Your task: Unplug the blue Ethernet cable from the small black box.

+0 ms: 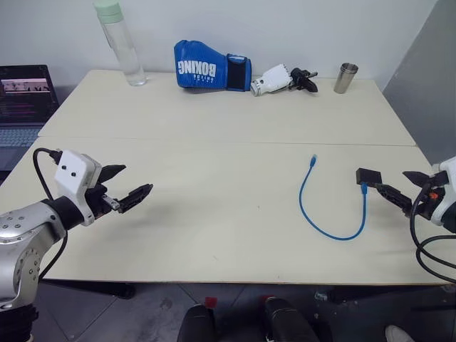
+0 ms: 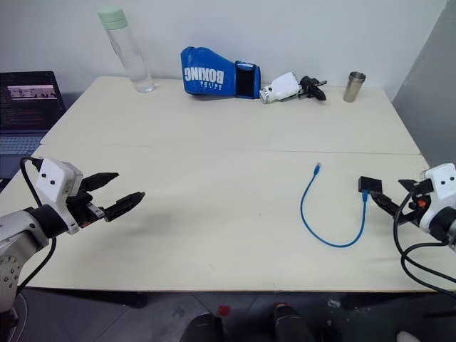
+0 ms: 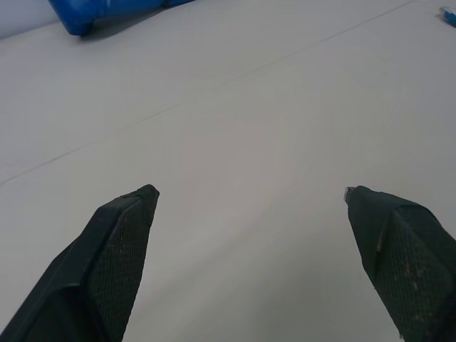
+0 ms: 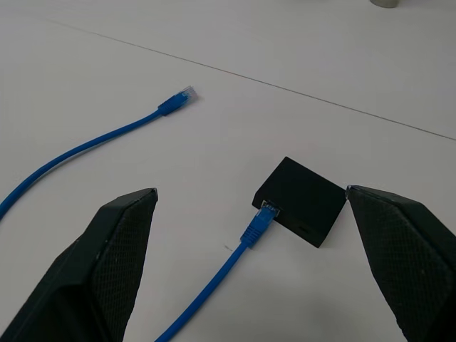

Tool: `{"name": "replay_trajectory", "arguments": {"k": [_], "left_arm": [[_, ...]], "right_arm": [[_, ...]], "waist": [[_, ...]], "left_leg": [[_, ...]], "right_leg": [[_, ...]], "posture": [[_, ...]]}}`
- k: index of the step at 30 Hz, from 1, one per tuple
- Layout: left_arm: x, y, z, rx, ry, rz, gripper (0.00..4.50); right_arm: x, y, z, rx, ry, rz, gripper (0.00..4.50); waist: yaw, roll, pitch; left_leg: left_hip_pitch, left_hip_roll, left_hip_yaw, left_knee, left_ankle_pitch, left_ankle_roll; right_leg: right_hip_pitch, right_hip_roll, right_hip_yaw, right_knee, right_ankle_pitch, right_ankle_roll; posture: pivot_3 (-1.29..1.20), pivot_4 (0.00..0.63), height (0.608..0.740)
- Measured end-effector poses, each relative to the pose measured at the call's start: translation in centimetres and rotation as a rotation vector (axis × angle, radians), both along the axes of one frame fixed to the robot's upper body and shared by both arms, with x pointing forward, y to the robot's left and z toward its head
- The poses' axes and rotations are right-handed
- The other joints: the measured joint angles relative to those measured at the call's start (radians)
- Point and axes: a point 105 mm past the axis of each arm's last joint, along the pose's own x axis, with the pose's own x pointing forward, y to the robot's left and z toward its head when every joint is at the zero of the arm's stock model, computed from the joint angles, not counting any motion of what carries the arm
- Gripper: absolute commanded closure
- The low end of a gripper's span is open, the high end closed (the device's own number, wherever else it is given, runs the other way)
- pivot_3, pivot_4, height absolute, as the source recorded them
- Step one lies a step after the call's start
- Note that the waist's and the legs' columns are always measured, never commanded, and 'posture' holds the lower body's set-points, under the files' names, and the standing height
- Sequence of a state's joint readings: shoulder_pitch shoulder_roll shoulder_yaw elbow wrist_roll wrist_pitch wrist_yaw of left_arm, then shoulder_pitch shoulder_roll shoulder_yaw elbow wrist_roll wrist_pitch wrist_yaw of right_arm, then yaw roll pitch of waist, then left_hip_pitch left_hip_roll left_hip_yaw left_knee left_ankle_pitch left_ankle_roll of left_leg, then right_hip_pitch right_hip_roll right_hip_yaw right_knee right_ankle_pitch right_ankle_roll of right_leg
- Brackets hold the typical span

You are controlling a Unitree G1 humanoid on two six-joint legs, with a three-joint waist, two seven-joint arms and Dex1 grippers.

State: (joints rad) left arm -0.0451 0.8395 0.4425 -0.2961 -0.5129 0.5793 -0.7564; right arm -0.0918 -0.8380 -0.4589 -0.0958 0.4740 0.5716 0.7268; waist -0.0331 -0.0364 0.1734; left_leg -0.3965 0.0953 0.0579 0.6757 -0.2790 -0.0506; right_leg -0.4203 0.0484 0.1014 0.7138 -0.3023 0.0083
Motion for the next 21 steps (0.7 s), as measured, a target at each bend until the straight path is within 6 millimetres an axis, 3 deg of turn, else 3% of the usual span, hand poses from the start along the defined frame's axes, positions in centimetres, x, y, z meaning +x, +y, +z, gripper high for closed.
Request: {"name": "replay_trajectory", "arguments": {"k": [15,21], "left_arm": [[0.1,-0.7,0.8,0.01,-0.054,-0.028,0.05],[0.0,-2.1,1.4,0.025,-0.079,-0.139,0.05]], "right_arm": [[-0.1,-0.1,0.0,-0.028,-0.005,-0.002,0.0],[-1.3,0.3,-0.7,-0.011,0.057,0.057,0.0]], "waist": [[0.0,0.0,0.0],[0.001,0.0,0.0]], "left_leg": [[0.0,0.0,0.0,0.0,0.0,0.0],[0.0,0.0,0.0,0.0,0.0,0.0]], "right_leg": [[0.0,0.0,0.0,0.0,0.0,0.0],[0.0,0.0,0.0,0.0,0.0,0.0]], "posture": [[0.0,0.15,0.74],[0.0,0.15,0.74]]}}
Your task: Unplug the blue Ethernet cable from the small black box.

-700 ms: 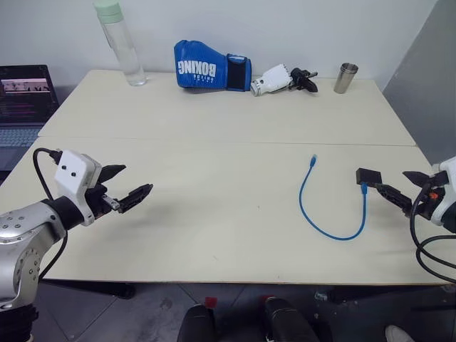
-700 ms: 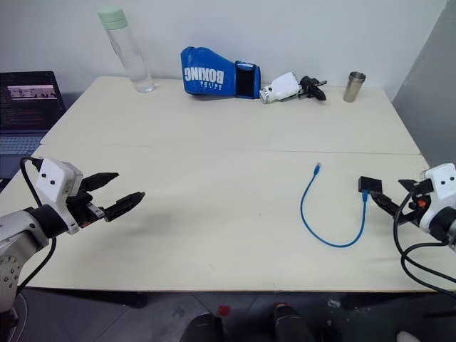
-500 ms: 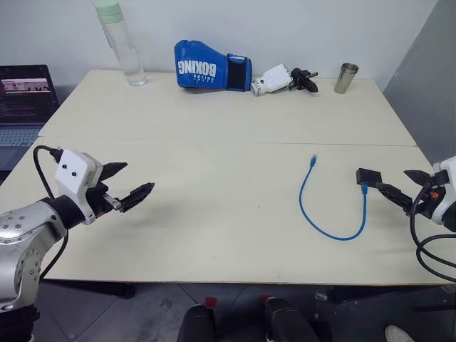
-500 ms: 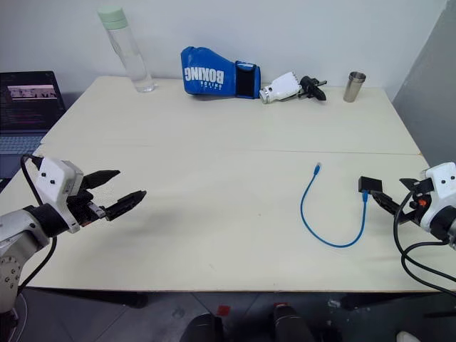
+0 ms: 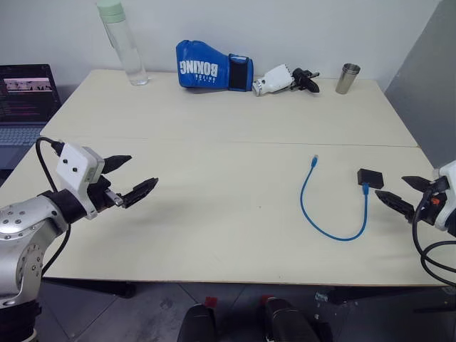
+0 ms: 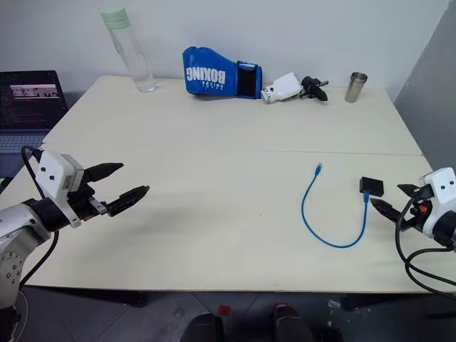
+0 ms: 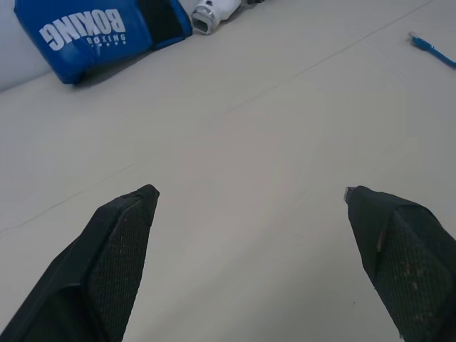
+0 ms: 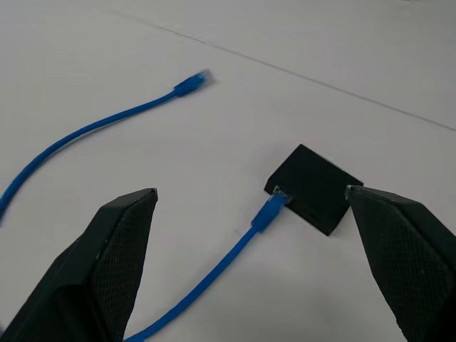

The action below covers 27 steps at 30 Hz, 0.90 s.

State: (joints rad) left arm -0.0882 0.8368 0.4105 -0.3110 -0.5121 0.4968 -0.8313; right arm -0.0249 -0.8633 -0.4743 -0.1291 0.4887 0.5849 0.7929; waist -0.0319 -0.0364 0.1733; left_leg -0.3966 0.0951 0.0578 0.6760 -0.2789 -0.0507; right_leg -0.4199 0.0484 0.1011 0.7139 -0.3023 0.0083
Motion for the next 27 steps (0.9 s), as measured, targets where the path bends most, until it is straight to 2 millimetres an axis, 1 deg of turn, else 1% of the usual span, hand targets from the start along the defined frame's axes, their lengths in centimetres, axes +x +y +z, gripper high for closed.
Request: {"name": "replay_trajectory", "arguments": {"k": [4,10,13,17,18,20,21,23,27], "left_arm": [[-0.5,-1.5,-0.1,-0.035,0.029,-0.117,0.05],[-0.6,-3.6,1.4,-0.037,0.011,-0.243,0.05],[-0.6,-5.2,1.8,-0.047,0.028,-0.309,0.05],[-0.9,-7.8,1.7,-0.023,0.054,-0.434,0.05],[-0.8,-9.2,1.7,-0.019,0.056,-0.493,0.05],[-0.8,-11.5,1.5,-0.017,0.054,-0.586,0.05],[-0.8,-12.2,1.2,-0.01,0.062,-0.615,0.05],[-0.4,-13.7,0.1,0.014,0.094,-0.67,0.05],[-0.1,-15.4,-0.7,0.036,0.102,-0.748,0.05]], "right_arm": [[-0.1,0.0,0.2,-0.001,-0.012,-0.014,0.0],[0.0,0.5,0.0,0.002,-0.04,-0.053,0.0],[0.0,0.9,-0.7,0.008,-0.016,-0.094,0.0],[0.2,1.4,-2.8,0.068,0.044,-0.176,0.0],[0.4,1.7,-3.4,0.104,0.05,-0.21,0.0],[1.2,2.9,-3.8,0.147,0.047,-0.218,0.0],[1.5,3.2,-4.0,0.155,0.046,-0.224,0.0],[2.5,3.1,-4.4,0.168,0.037,-0.299,0.0],[3.9,2.4,-5.4,0.161,0.035,-0.412,0.0]], "waist": [[0.0,0.0,0.0],[0.0,0.0,0.0],[0.0,0.0,0.0],[0.0,0.0,0.0],[0.001,0.0,0.0],[0.001,0.001,0.0],[0.001,0.001,-0.001],[0.0,0.001,-0.001],[0.0,0.001,-0.001]], "left_leg": [[0.0,0.0,0.0,0.0,0.0,0.0],[0.0,0.0,0.0,0.0,0.0,0.0],[0.0,0.0,-0.001,0.0,0.0,0.0],[-0.001,0.0,-0.001,0.001,0.0,0.0],[0.0,-0.001,-0.002,0.001,0.0,0.0],[-0.001,-0.001,-0.002,0.002,0.0,0.0],[-0.001,-0.002,-0.001,0.002,0.0,0.0],[-0.001,-0.002,-0.001,0.001,0.0,0.0],[-0.002,-0.001,-0.002,0.001,0.0,-0.001]], "right_leg": [[0.0,0.0,-0.001,0.0,0.0,0.0],[0.0,0.0,0.0,0.0,0.0,0.0],[0.0,0.0,0.0,0.0,0.0,0.0],[0.0,0.0,-0.001,0.0,0.0,0.0],[0.001,0.0,-0.001,0.001,0.0,0.0],[0.001,0.0,0.0,0.001,0.0,0.001],[0.001,0.0,0.0,0.001,0.0,0.001],[0.0,0.001,0.0,0.001,0.0,0.001],[0.0,0.001,0.0,0.001,0.0,0.0]], "posture": [[0.0,0.15,0.74],[0.0,0.15,0.74],[0.0,0.15,0.74],[0.0,0.15,0.74],[0.0,0.15,0.74],[0.0,0.15,0.74],[0.0,0.15,0.74],[0.0,0.15,0.74],[0.0,0.15,0.74]]}}
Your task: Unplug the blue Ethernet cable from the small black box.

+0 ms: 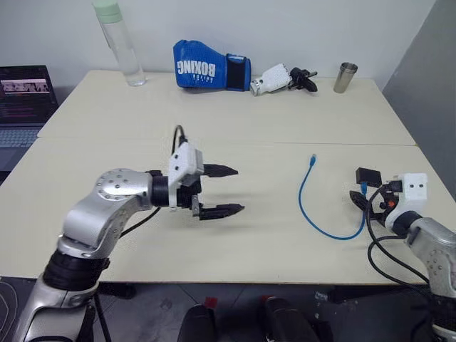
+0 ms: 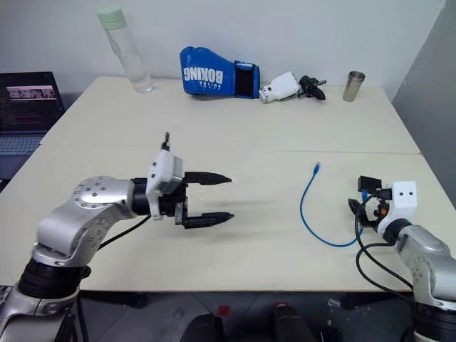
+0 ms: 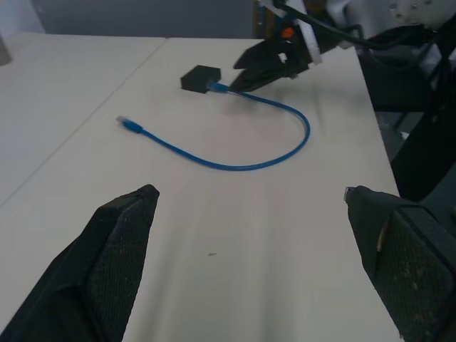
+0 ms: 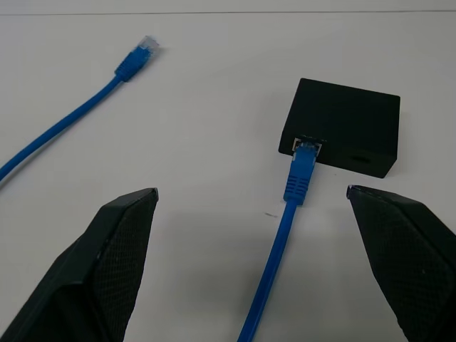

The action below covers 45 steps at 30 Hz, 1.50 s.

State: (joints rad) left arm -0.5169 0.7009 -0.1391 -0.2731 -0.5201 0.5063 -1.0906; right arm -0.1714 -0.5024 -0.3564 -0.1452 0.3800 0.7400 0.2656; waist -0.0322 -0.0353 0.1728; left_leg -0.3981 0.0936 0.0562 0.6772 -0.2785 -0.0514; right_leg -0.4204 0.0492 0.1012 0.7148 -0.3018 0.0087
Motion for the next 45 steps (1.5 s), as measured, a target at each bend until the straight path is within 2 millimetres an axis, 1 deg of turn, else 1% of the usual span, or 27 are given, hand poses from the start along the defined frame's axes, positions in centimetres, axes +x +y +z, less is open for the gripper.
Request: {"name": "replay_trajectory", "arguments": {"k": [3,7,9,10,13,16,17,18,20,22,24,26,27,29,30,33,34,36,37,38,41,42,43,45], "left_arm": [[0.2,-0.9,0.0,0.004,-0.02,-0.04,0.05],[0.4,-1.6,0.0,0.006,-0.038,-0.067,0.05],[0.5,-1.7,-0.1,0.002,-0.035,-0.069,0.0],[0.5,-1.6,-0.2,0.003,-0.031,-0.069,0.0],[0.6,-1.6,-0.3,0.007,-0.035,-0.07,0.0],[0.6,-1.7,-0.3,0.006,-0.039,-0.073,0.0],[0.6,-1.7,-0.3,0.006,-0.039,-0.073,0.0],[0.6,-1.7,-0.3,0.006,-0.039,-0.074,0.0],[0.6,-1.7,-0.3,0.007,-0.039,-0.075,0.0],[0.6,-1.6,-0.3,0.007,-0.039,-0.075,0.0],[0.6,-1.6,-0.3,0.007,-0.038,-0.074,0.0],[0.7,-1.5,-0.4,0.006,-0.033,-0.069,0.0],[0.8,-1.5,-0.4,0.006,-0.032,-0.068,0.0],[0.9,-1.4,-0.4,0.003,-0.029,-0.06,0.0],[1.1,-1.1,-0.4,0.001,-0.025,-0.046,0.0],[1.9,0.0,-0.4,-0.015,-0.014,0.019,0.0],[2.4,0.6,-0.5,-0.015,-0.006,0.054,0.0],[2.8,1.7,-0.8,-0.017,0.016,0.102,0.0],[3.4,3.1,-1.1,-0.021,0.049,0.162,0.0],[3.6,3.7,-1.3,-0.025,0.067,0.186,0.0],[3.8,4.9,-1.2,-0.051,0.111,0.229,0.0],[3.9,5.5,-0.9,-0.084,0.156,0.249,0.0],[4.0,5.9,-0.7,-0.111,0.188,0.26,0.0],[4.0,6.3,-0.1,-0.17,0.259,0.267,0.0]], "right_arm": [[0.7,-0.4,-0.7,-0.027,0.008,-0.043,0.0],[1.4,-1.0,-1.4,-0.03,0.02,-0.095,0.0],[1.7,-1.0,-1.7,-0.022,0.026,-0.105,0.36],[1.8,-1.0,-1.7,-0.019,0.026,-0.107,0.42],[2.3,-0.8,-1.7,-0.011,0.024,-0.114,1.07],[2.6,-0.4,-1.7,-0.001,0.021,-0.113,1.83],[2.6,-0.3,-1.8,0.0,0.02,-0.114,2.02],[2.7,-0.3,-1.8,0.0,0.019,-0.115,2.36],[2.7,-0.3,-1.7,0.0,0.018,-0.121,2.81],[2.8,-0.3,-1.7,-0.005,0.018,-0.127,3.38],[2.8,-0.3,-1.7,-0.006,0.018,-0.129,3.74],[2.8,-0.2,-1.7,-0.011,0.018,-0.125,4.26],[2.8,-0.2,-1.7,-0.015,0.017,-0.125,4.38],[2.8,0.2,-1.6,-0.054,0.014,-0.094,4.38],[2.9,0.9,-1.3,-0.093,0.008,-0.039,4.38],[3.2,3.8,0.7,-0.235,-0.067,0.143,4.38],[3.4,5.1,1.8,-0.334,-0.119,0.237,4.38],[3.4,6.9,3.0,-0.457,-0.183,0.357,4.38],[3.4,9.1,4.2,-0.574,-0.265,0.489,4.38],[3.3,10.4,4.7,-0.634,-0.312,0.563,4.38],[2.9,14.4,5.9,-0.816,-0.462,0.793,4.38],[2.5,16.6,6.7,-0.904,-0.555,0.921,4.38],[2.1,18.1,7.4,-0.956,-0.63,0.999,4.38],[1.4,20.1,8.6,-1.022,-0.756,1.107,4.38]], "waist": [[0.0,0.0,0.0],[0.0,0.0,0.0],[-0.001,0.0,0.0],[-0.001,0.0,0.0],[-0.001,0.001,0.0],[0.0,0.001,0.0],[0.0,0.001,0.0],[0.0,0.001,0.0],[0.0,0.001,0.0],[0.0,0.001,0.0],[0.0,0.001,0.0],[0.0,0.001,0.0],[0.0,0.001,0.0],[0.0,0.001,0.0],[0.0,0.001,0.0],[-0.008,0.002,0.0],[-0.01,0.002,0.0],[-0.013,0.002,0.0],[-0.016,0.002,0.0],[-0.016,0.002,0.001],[-0.017,0.001,0.001],[-0.019,0.002,0.001],[-0.02,0.002,0.001],[-0.021,0.001,0.001]], "left_leg": [[0.0,0.0,0.0,0.0,0.0,0.0],[0.0,0.0,0.0,0.0,0.0,0.0],[0.0,0.0,0.0,0.0,0.0,0.0],[0.0,0.0,0.0,0.0,0.0,0.0],[0.0,0.0,0.0,0.0,0.0,0.0],[0.0,0.0,0.0,0.0,0.0,0.0],[0.0,0.0,0.0,0.0,0.0,0.0],[0.0,0.0,0.0,0.0,0.0,0.0],[0.0,0.0,0.0,0.0,0.0,0.0],[0.0,0.0,0.0,0.0,0.0,0.0],[0.0,0.0,0.0,0.0,0.0,0.0],[0.0,0.0,0.0,0.0,0.0,0.0],[0.0,0.0,0.0,0.0,0.0,0.0],[0.0,0.0,0.0,0.0,0.0,0.0],[0.0,0.0,0.0,0.0,0.0,0.0],[0.0,0.0,0.0,0.0,0.0,0.0],[0.0,0.0,0.0,0.0,0.0,0.0],[0.0,0.0,0.0,-0.001,0.0,0.001],[0.0,0.001,-0.001,0.0,0.0,0.001],[0.0,0.001,-0.001,0.0,0.0,0.001],[-0.001,0.001,0.0,0.001,0.0,0.001],[-0.001,0.001,0.0,0.001,0.0,0.001],[-0.001,0.001,-0.001,0.0,0.0,0.001],[-0.001,0.001,-0.002,0.001,0.0,0.001]], "right_leg": [[0.0,0.0,0.0,0.0,0.0,0.0],[0.0,0.0,0.0,0.0,0.0,0.0],[0.0,0.0,0.0,0.0,0.0,0.0],[0.0,0.0,0.0,0.001,0.0,0.0],[0.0,0.0,0.0,0.001,0.0,0.0],[0.0,0.0,0.0,0.001,0.0,0.0],[0.0,0.0,0.0,0.001,0.0,0.0],[0.0,0.0,0.0,0.001,0.0,0.0],[0.0,0.0,0.0,0.001,0.0,0.0],[0.0,0.0,0.0,0.001,0.0,0.0],[0.0,0.0,0.0,0.001,0.0,0.0],[0.0,0.0,0.0,0.001,0.0,0.0],[0.0,0.0,0.0,0.001,0.0,0.0],[0.0,0.0,0.0,0.001,0.0,0.0],[0.0,0.0,0.0,0.001,0.0,0.0],[-0.001,0.0,0.0,0.001,0.0,0.0],[-0.001,0.0,0.0,0.001,0.0,0.0],[-0.001,0.0,0.0,0.001,0.0,0.0],[-0.001,0.001,-0.001,0.001,0.0,0.0],[-0.001,0.0,-0.001,0.001,0.0,0.0],[-0.001,0.0,-0.001,0.001,0.0,0.0],[-0.001,0.0,-0.001,0.001,0.0,0.0],[-0.001,0.0,-0.002,0.001,0.0,0.0],[-0.001,0.0,-0.003,0.001,0.0,0.0]], "posture": [[0.0,0.15,0.74],[0.0,0.15,0.74],[0.0,0.15,0.74],[0.0,0.15,0.74],[0.0,0.15,0.74],[0.0,0.15,0.74],[0.0,0.15,0.74],[0.0,0.15,0.74],[0.0,0.15,0.74],[0.0,0.15,0.74],[0.0,0.15,0.74],[0.0,0.15,0.74],[0.0,0.15,0.74],[0.0,0.15,0.74],[0.0,0.15,0.74],[0.0,0.15,0.74],[0.0,0.15,0.74],[0.0,0.15,0.74],[0.0,0.15,0.74],[0.0,0.15,0.74],[0.0,0.15,0.74],[0.0,0.15,0.74],[0.0,0.15,0.74],[0.0,0.15,0.74]]}}
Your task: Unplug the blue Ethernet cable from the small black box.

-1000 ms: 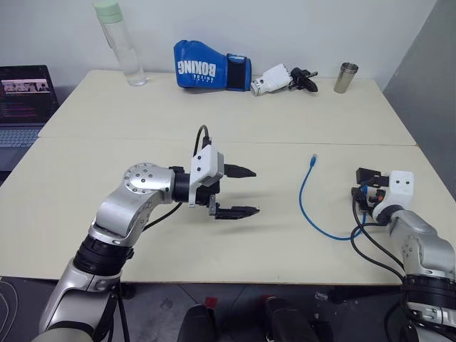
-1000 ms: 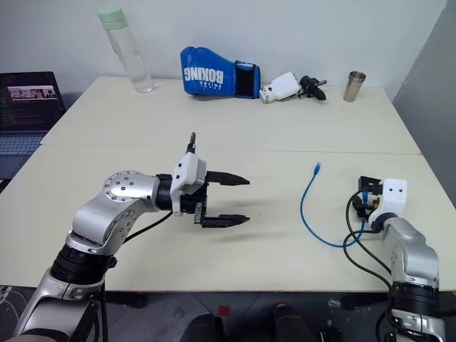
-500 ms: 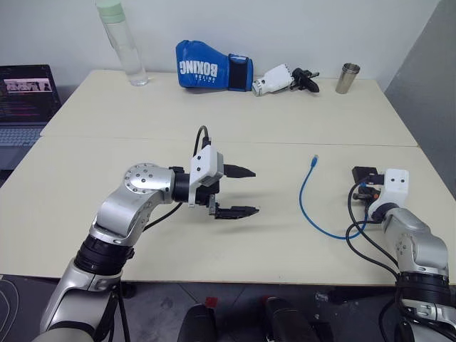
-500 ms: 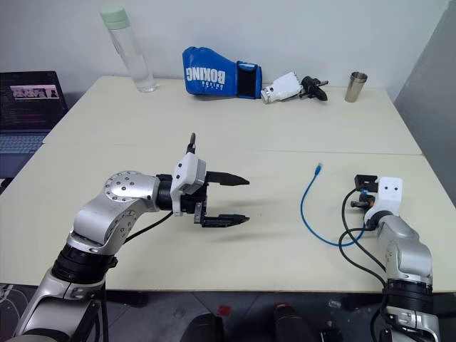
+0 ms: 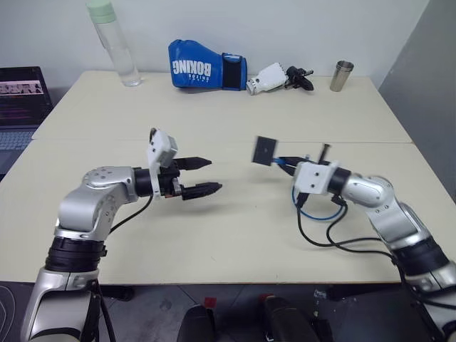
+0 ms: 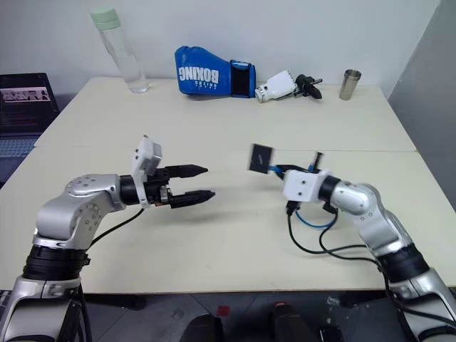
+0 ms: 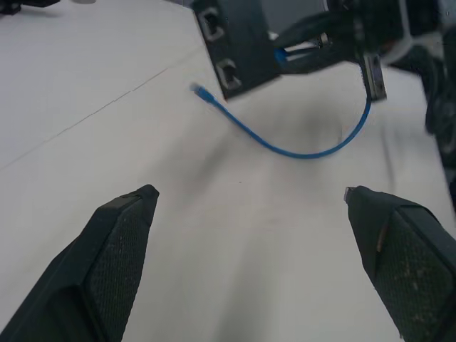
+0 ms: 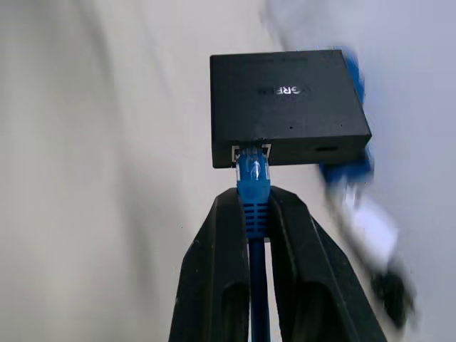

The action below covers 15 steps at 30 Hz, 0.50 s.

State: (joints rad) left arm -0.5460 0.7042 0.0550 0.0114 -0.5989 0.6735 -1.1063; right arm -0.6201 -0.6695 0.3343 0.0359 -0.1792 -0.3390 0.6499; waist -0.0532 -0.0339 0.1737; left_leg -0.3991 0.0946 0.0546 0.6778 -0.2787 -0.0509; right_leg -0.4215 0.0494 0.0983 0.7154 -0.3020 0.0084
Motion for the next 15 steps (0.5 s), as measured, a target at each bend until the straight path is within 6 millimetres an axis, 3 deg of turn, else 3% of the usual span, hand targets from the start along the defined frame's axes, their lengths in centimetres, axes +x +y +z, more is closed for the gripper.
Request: {"name": "replay_trajectory", "arguments": {"k": [2,6,15], "left_arm": [[-0.2,0.1,0.6,-0.062,0.056,-0.005,0.0],[-0.5,0.2,0.6,-0.114,0.137,-0.003,0.0],[-1.2,-0.6,1.5,-0.229,0.218,-0.03,0.0]], "right_arm": [[-0.6,1.5,0.5,-0.037,-0.052,0.11,4.38],[-1.3,3.1,-0.7,-0.095,-0.055,0.229,4.38],[-2.0,4.9,-0.5,-0.126,-0.091,0.334,4.38]], "waist": [[0.006,0.0,0.0],[0.012,0.0,0.0],[0.013,0.0,0.0]], "left_leg": [[0.0,0.0,-0.001,0.0,0.0,0.0],[0.0,0.0,0.0,0.001,0.001,-0.002],[0.0,0.0,0.0,0.001,0.002,-0.004]], "right_leg": [[0.0,-0.001,-0.001,0.0,0.0,0.0],[0.0,-0.002,0.0,0.0,0.0,0.0],[0.0,-0.002,-0.001,0.002,0.0,-0.001]], "posture": [[0.0,0.15,0.74],[0.0,0.15,0.74],[0.0,0.15,0.74]]}}
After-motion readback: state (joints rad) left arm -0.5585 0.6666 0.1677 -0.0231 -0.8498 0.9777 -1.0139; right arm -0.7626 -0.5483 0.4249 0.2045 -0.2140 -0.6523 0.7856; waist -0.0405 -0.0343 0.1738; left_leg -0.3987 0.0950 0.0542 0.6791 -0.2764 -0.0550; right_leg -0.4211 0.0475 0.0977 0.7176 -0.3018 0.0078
